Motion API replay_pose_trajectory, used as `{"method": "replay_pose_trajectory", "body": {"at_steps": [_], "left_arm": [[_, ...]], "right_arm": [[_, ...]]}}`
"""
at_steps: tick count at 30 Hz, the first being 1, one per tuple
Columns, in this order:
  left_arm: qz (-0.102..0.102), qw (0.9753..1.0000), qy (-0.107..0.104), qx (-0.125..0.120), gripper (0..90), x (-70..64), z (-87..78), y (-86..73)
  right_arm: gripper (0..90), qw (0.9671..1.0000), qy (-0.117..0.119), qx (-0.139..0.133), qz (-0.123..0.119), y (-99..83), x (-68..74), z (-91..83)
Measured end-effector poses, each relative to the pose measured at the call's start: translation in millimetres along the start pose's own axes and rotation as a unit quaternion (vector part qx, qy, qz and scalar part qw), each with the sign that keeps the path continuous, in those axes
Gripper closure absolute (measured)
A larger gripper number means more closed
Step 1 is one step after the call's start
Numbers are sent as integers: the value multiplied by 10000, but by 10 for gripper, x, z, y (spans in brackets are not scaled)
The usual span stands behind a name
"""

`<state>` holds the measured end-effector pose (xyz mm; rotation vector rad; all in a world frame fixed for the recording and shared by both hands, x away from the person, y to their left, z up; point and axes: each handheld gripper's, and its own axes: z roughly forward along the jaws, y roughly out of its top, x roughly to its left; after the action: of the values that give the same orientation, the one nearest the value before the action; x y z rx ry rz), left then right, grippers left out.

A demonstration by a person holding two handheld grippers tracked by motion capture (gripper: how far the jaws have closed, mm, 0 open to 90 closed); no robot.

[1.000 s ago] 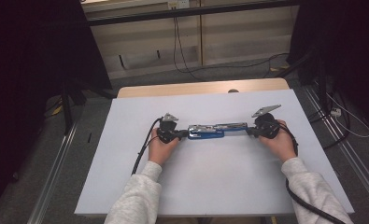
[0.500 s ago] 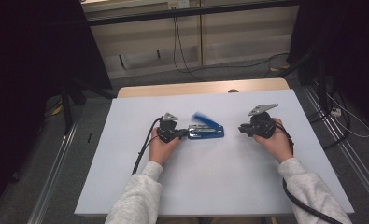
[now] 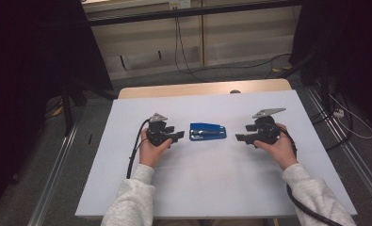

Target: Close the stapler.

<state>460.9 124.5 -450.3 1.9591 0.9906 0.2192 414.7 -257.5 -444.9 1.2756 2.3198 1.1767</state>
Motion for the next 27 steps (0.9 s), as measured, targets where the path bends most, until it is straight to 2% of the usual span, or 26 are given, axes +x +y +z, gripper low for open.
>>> {"method": "replay_pose_trajectory", "body": {"at_steps": [2, 4, 5, 9, 14, 18, 20, 27], "left_arm": [[-36, 10000, 41, -49, 363, 9, -67, -21], [-49, 10000, 29, -66, 289, 10, -127, -44], [-52, 10000, -8, -71, 289, 3, -157, -56], [59, 10000, -43, -54, 235, -42, -270, -93], [39, 9998, -83, -202, 215, -82, -396, -132], [29, 9997, -88, -222, 196, -79, -471, -159], [36, 9996, -124, -234, 181, -79, -506, -173], [185, 9993, -183, -284, 165, -88, -639, -218]], "right_arm": [[292, 10000, -18, 8, -36, -12, 18, -16], [261, 10000, 5, -3, -58, -34, 53, -53], [251, 10000, -6, -25, -73, -46, 71, -77], [212, 9999, 5, -13, -160, -108, 148, -168], [192, 9999, 57, -13, -115, -190, 214, -273], [177, 9998, 23, 29, -171, -235, 251, -317], [170, 9999, 60, -14, -106, -250, 265, -338], [159, 9998, 139, -1, -120, -312, 342, -388]]}}
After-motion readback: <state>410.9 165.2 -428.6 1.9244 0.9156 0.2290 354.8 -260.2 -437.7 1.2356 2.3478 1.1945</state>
